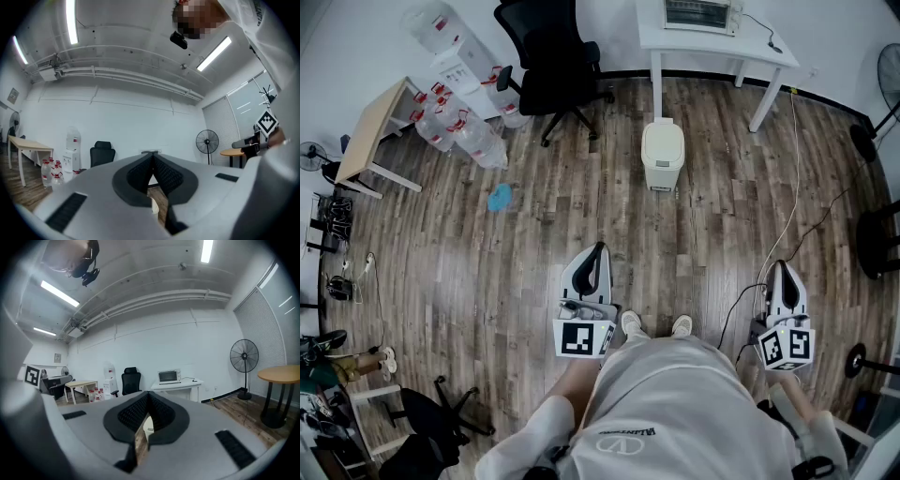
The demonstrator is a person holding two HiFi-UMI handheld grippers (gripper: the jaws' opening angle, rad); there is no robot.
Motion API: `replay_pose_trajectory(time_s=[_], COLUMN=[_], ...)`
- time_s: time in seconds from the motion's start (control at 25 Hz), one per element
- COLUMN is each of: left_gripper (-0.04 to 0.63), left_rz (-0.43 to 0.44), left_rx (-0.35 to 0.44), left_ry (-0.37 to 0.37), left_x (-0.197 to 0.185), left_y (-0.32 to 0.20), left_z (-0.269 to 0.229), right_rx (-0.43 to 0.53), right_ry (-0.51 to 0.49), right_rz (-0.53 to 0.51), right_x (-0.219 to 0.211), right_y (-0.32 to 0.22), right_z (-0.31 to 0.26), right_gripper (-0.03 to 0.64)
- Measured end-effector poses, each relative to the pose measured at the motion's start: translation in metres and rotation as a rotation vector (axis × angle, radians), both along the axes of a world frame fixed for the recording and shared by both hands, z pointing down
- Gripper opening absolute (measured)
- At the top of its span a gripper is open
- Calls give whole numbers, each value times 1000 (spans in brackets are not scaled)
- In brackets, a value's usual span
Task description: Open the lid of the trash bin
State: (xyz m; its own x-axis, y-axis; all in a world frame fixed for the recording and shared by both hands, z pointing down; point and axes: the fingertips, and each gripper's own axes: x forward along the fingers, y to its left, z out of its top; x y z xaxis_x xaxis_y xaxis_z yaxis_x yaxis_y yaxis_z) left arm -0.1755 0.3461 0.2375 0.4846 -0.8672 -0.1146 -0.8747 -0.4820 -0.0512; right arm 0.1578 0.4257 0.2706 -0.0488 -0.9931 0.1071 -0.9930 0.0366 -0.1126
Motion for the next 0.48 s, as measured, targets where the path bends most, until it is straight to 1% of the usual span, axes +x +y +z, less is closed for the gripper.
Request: replay_pose_trajectory(time_s=[0.36, 0.48], left_gripper=[0, 0], left_rz=[20, 28], left_rx=[4, -1], left_ry=[7, 16], left_x=[-10, -12], left_y=[-6, -8], left_z=[2, 4], right_rx=[-20, -21], right_ry=[1, -30], right_rz=[-12, -27], right_x=[-20, -28], right_y=[-4, -5], right_z=[6, 8], right_gripper=[15, 15])
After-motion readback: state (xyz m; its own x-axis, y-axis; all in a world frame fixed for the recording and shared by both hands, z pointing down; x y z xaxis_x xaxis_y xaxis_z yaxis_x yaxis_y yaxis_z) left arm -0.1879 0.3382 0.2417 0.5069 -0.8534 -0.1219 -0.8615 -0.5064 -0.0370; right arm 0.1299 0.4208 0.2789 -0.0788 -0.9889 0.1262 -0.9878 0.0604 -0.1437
